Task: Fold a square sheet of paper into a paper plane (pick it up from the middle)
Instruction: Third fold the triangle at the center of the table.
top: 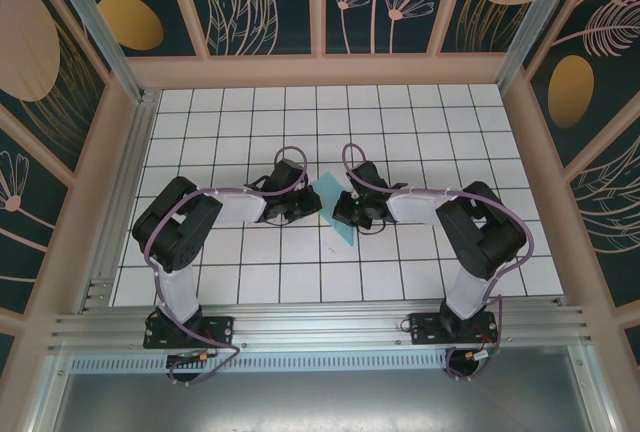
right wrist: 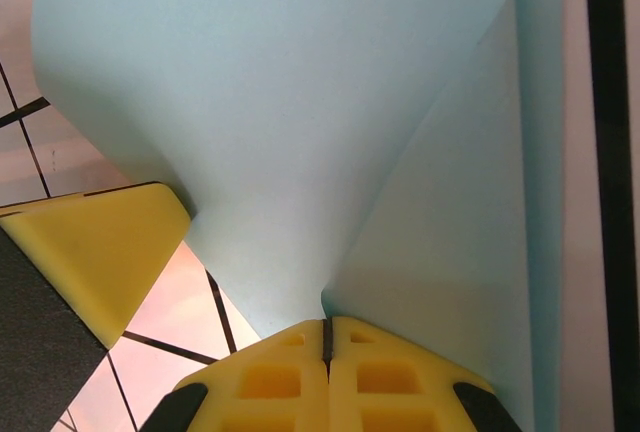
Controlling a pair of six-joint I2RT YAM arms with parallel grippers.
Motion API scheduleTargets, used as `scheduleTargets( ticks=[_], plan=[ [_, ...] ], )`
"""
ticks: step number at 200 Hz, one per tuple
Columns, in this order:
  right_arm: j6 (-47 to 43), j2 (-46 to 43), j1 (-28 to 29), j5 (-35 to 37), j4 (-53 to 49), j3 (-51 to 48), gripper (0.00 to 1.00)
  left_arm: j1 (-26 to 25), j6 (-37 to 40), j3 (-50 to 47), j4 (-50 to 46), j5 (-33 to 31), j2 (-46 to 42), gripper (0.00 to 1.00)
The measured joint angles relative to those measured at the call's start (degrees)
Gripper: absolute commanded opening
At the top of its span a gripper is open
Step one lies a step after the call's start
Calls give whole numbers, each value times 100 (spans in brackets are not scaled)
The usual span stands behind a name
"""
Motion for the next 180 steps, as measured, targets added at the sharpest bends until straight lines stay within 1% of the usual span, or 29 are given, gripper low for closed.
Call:
scheduleTargets(
  ticks=[11,25,46,65,87,98,119,144,159,171,180],
  plan=[
    [13,17,-15,-46,7,0,0,0,0,0,2,0,-2,13],
    [59,33,-44,-109,44,-20,3,0,0,0,4,7,-2,14],
    [190,33,-94,-184,94,-55,14,0,-4,-11,52,33,-2,17],
    [319,33,-151,-256,151,-103,19,0,-28,-90,192,83,-37,21],
    [442,33,-186,-348,214,-116,21,0,-94,-295,348,155,-170,23],
    [466,33,-201,-369,249,-136,24,-11,-138,-415,437,203,-258,24],
    [509,33,-221,-433,313,-151,26,-39,-256,-616,629,297,-398,25],
    [588,33,-251,-535,424,-188,33,-92,-393,-802,881,367,-494,25],
    [597,33,-262,-588,485,-205,35,-127,-461,-857,992,420,-516,26],
    [608,33,-278,-627,529,-214,36,-153,-501,-872,1084,448,-525,25],
    [608,33,-289,-662,544,-223,34,-175,-520,-876,1141,452,-527,25]
  ],
)
